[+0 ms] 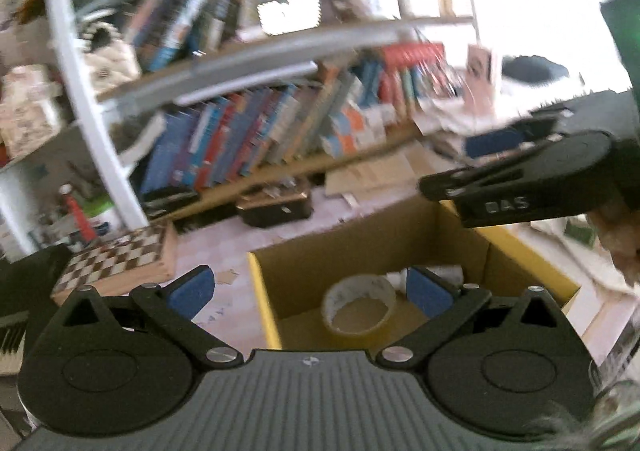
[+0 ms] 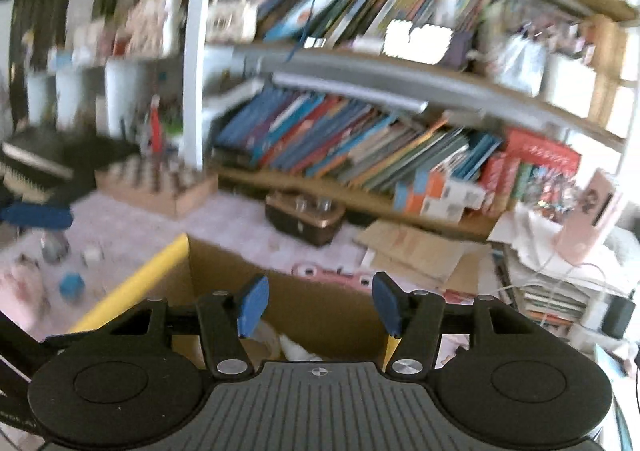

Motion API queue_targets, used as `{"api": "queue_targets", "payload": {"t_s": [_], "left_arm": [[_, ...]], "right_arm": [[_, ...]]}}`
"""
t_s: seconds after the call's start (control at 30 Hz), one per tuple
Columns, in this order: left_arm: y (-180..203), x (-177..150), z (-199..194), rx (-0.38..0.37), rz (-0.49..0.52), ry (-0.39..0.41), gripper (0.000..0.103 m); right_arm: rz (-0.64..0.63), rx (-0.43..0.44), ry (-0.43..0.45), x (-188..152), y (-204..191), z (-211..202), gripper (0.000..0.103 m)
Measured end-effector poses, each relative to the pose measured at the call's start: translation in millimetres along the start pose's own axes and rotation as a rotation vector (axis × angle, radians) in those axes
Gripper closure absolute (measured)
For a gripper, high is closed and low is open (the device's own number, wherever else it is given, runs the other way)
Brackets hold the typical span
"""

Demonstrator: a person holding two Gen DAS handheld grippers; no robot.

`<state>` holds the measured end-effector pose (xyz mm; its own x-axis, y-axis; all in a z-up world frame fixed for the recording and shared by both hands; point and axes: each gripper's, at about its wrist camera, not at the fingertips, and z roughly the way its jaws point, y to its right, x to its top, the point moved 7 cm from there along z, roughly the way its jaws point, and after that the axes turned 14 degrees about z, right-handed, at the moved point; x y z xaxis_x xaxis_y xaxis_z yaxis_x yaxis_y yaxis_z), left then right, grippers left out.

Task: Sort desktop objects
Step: 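Lower both into the yellow box and open both tools to release, then withdraw both tools from the box back over the table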

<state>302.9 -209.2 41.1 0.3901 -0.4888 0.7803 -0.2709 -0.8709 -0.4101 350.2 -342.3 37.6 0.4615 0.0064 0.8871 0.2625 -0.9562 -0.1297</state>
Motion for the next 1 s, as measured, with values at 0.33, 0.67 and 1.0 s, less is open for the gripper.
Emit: {"api": "queue_targets", "payload": {"t_s": [0.33, 0.67, 1.0], "left_arm": [[-30.9, -28.1, -80.0, 0.120, -0.154, 0.088, 0.000], [-46.9, -92.4, -114.8, 0.175, -0.215, 0.067, 0.000], [-55.8, -148.0, -146.5, 0.113, -0.265, 0.057, 0.000]], "right_arm": [[0.198, -0.139, 0.118, -19.6, 18.1, -66.4, 0.043], [0.286, -0.264, 0.159, -70.5, 1.2, -113.5, 0.043], [0.331, -0.307, 0.076, -124.4, -60.2, -140.9, 0.043]]}}
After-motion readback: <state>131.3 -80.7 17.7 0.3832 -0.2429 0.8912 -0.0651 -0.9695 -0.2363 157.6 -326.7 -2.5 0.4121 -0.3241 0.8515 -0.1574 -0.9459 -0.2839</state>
